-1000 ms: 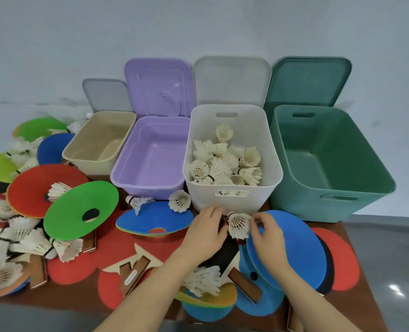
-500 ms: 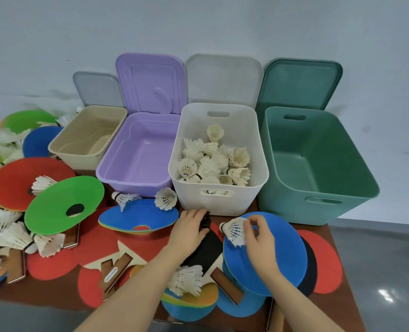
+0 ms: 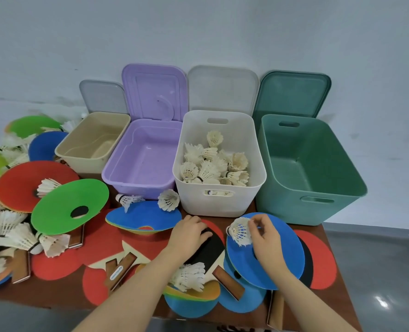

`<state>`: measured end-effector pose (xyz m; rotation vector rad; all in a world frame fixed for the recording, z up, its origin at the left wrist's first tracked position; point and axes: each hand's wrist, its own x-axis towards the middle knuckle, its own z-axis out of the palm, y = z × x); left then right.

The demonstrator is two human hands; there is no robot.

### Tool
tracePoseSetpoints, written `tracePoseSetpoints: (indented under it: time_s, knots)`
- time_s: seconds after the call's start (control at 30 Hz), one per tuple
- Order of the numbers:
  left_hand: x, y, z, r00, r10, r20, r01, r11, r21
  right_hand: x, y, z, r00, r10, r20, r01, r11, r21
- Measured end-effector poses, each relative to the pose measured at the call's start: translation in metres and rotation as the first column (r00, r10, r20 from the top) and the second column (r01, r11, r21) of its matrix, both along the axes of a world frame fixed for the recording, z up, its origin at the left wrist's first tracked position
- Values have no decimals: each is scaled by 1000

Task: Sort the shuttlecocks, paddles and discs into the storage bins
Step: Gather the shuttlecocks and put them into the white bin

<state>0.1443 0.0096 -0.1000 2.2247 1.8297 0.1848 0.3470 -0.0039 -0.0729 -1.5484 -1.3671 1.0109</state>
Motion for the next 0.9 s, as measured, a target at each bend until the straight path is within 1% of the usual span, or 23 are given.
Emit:
tracePoseSetpoints:
  time_s: [0.07,0.13,0.2,0.27,0.33,0.43,0.6,0.63,0.7,0.77,0.8,0.87,0.9]
  knots:
    - [0,-3,0,1000,-10,-15,9,999,-46,-1,-2,1,1000,14,21,-13,1000,-8]
    - [-2,-7,-1,999,20,34,-19,1000,-17,-1,-4,0,999,20,38,-20,1000,-11]
    - [-6,-11,-2,993,39,108,-48,996,76,-1,-6,0,999,22,47,-22,1000,-3]
    - [-10,-16,-1,979,19,201,-64,973,221,-2,-8,4,998,25,52,-27,999,30]
    - [-12,-19,5,958,-7,287,-102,926,363,-3,-8,14,998,38,50,-43,994,101]
    - [-12,-18,26,922,-69,381,-149,846,511,-8,-5,37,997,59,39,-66,972,227]
    - [-17,7,81,912,-177,370,-171,656,735,-19,22,82,998,50,36,-61,898,435]
    - [-17,13,92,910,-182,372,-186,623,760,-22,31,90,999,27,46,-45,881,470]
    - [-17,24,112,901,-174,398,-231,585,778,-28,48,104,998,-31,62,-7,845,535]
    - [-16,37,127,904,-147,401,-250,578,777,-34,64,115,995,-73,67,24,829,558]
    - [-16,44,132,914,-128,384,-241,590,770,-37,73,119,993,-89,82,29,834,551]
    - [-18,59,139,934,-74,349,-222,647,730,-42,89,121,981,-116,157,23,868,496]
    - [-19,67,140,938,-36,344,-224,694,684,-44,97,119,971,-120,206,14,891,454]
